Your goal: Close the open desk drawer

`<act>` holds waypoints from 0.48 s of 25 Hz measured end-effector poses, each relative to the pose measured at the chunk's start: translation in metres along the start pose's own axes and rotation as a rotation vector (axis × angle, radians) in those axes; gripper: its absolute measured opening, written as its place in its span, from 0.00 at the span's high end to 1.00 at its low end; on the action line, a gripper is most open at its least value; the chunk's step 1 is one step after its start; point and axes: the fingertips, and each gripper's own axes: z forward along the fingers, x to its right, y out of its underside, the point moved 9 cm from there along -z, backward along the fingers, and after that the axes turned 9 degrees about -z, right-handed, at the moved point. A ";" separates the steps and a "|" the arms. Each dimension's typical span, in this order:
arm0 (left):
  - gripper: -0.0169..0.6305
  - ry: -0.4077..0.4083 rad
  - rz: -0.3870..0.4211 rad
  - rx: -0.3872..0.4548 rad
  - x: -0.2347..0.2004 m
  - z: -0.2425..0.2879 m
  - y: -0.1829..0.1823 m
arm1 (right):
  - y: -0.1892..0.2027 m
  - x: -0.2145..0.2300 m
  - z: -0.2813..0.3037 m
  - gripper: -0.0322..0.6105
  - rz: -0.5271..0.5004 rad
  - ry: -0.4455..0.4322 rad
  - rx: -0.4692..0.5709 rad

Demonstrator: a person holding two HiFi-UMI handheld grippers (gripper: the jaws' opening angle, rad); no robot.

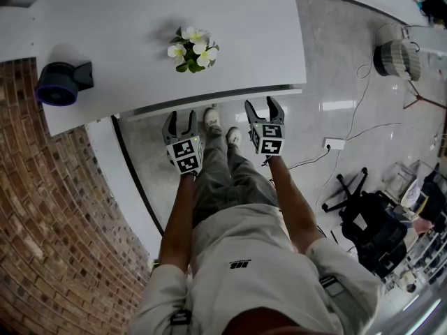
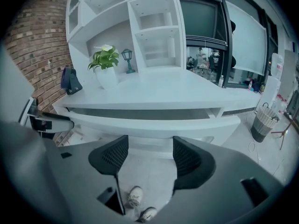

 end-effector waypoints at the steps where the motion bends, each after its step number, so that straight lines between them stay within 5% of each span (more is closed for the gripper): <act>1: 0.60 0.001 0.001 0.001 0.000 0.001 -0.001 | -0.001 0.001 0.001 0.48 0.000 0.001 0.001; 12: 0.61 0.020 0.023 0.008 -0.004 0.011 -0.012 | -0.013 0.001 0.011 0.48 0.005 0.007 0.003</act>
